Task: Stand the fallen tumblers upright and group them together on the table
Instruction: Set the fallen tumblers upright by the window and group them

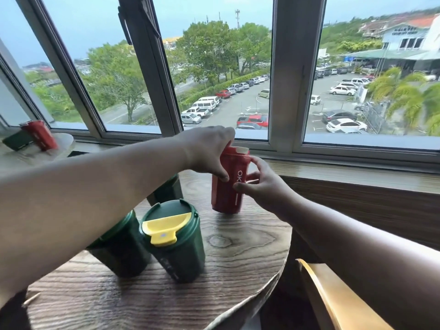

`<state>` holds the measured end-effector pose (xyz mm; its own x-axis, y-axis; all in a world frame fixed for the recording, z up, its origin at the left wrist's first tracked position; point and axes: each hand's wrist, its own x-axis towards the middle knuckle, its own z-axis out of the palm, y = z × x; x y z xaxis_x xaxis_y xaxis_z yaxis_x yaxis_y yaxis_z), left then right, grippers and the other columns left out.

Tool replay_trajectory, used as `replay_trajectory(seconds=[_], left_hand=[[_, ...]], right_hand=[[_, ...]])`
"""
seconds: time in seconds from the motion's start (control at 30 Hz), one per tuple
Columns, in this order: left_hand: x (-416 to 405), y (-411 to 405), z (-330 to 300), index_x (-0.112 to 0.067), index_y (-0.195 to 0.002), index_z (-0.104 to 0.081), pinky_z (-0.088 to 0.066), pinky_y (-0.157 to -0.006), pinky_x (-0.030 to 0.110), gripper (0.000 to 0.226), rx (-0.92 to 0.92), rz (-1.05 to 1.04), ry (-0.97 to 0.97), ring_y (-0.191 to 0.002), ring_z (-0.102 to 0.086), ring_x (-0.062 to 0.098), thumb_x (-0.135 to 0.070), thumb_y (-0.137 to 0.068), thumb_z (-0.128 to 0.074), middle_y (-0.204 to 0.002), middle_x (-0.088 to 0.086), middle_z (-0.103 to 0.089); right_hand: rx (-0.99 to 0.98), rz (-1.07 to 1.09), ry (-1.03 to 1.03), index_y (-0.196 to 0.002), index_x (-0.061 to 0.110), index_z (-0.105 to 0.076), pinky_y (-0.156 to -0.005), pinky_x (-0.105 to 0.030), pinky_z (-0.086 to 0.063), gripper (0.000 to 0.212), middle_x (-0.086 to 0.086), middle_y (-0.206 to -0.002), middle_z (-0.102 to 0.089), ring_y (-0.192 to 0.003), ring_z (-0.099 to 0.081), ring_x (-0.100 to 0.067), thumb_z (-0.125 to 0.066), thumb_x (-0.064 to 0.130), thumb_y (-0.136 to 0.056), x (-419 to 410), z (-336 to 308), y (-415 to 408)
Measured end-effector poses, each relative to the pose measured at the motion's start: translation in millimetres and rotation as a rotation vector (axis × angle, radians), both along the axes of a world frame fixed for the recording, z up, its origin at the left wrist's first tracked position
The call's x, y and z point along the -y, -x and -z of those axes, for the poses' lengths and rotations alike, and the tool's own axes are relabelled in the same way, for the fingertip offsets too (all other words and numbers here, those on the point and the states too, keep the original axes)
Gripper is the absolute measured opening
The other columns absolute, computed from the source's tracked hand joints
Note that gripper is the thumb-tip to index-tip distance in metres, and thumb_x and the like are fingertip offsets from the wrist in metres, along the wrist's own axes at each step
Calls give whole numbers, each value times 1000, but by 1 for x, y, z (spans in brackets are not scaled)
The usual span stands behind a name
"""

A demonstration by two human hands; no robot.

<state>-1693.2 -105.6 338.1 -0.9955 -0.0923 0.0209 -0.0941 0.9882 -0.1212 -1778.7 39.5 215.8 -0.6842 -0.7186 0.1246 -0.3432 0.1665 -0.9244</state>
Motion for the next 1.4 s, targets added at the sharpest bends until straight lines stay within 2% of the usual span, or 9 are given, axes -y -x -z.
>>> replay_trajectory(seconds=[0.07,0.17,0.27,0.4,0.57,0.87,1.07,1.2,1.4], left_hand=[[-4,-13,1,-20,-107,-44,-40,-70,31,59,-21,39,45,-83,-50,17,-48,-73,-83,-98,-4,-50],[-6,-29,3,-20,-107,-46,-43,-72,33,52,-51,57,43,-82,-50,17,-47,-77,-79,-95,-6,-50],[-5,-40,5,-21,-102,-48,-49,-74,36,47,-54,61,38,-81,-52,18,-46,-78,-79,-96,-6,-54],[-1,-52,7,-24,-95,-47,-44,-71,32,43,-43,88,37,-81,-51,16,-42,-76,-80,-92,-7,-52],[7,-61,9,-26,-90,-48,-40,-67,27,38,-45,82,34,-77,-51,13,-38,-76,-81,-83,-14,-45],[16,-67,4,-26,-89,-55,-42,-68,23,31,-28,147,-87,-78,-52,6,-35,-76,-82,-86,-14,-54],[21,-65,1,-33,-88,-57,-55,-79,34,28,46,90,-278,-88,-64,7,-36,-78,-82,-101,-10,-62],[23,-66,-2,-34,-87,-56,-47,-70,28,27,89,42,-343,-70,-58,-7,-35,-79,-82,-80,-18,-67],[21,-75,1,-39,-86,-55,-56,-83,39,29,79,59,-343,-89,-66,7,-35,-77,-82,-95,-9,-70]], right_hand=[[-55,-1,28,-95,82,-36,-89,-50,-53,62,10,-102,-68,-86,-71,-12,-71,57,-51,-2,-2,-5],[-115,-21,47,-100,79,-38,-86,-47,-56,62,10,-105,-65,-87,-71,-11,-71,55,-53,-4,-2,-9],[-91,-69,58,-125,60,-40,-83,-44,-58,76,5,-103,-66,-85,-71,-13,-78,50,-60,-6,-3,-12],[-94,-129,61,-147,28,-32,-72,-27,-57,83,0,-105,-58,-79,-66,-17,-79,17,-79,-8,-8,-21],[-224,-108,22,-147,32,-33,-59,-11,-48,82,-5,-114,-56,-80,-68,-21,-79,25,-79,-10,-14,-28],[-287,-72,24,-135,30,-43,-60,-18,-45,70,-4,-106,-59,-75,-62,-17,-80,33,-76,-10,-20,-33],[-208,-94,68,-130,20,-42,-83,-25,-53,66,-1,-119,-56,-104,-59,-18,-82,26,-77,-9,-24,-39],[-147,-102,94,-127,17,-41,-71,-14,-53,65,-5,-119,-59,-91,-61,-6,-82,19,-76,-7,-26,-44],[-165,-91,88,-124,19,-42,-67,-12,-53,67,3,-113,-58,-92,-62,-3,-85,23,-73,-17,-25,-52]])
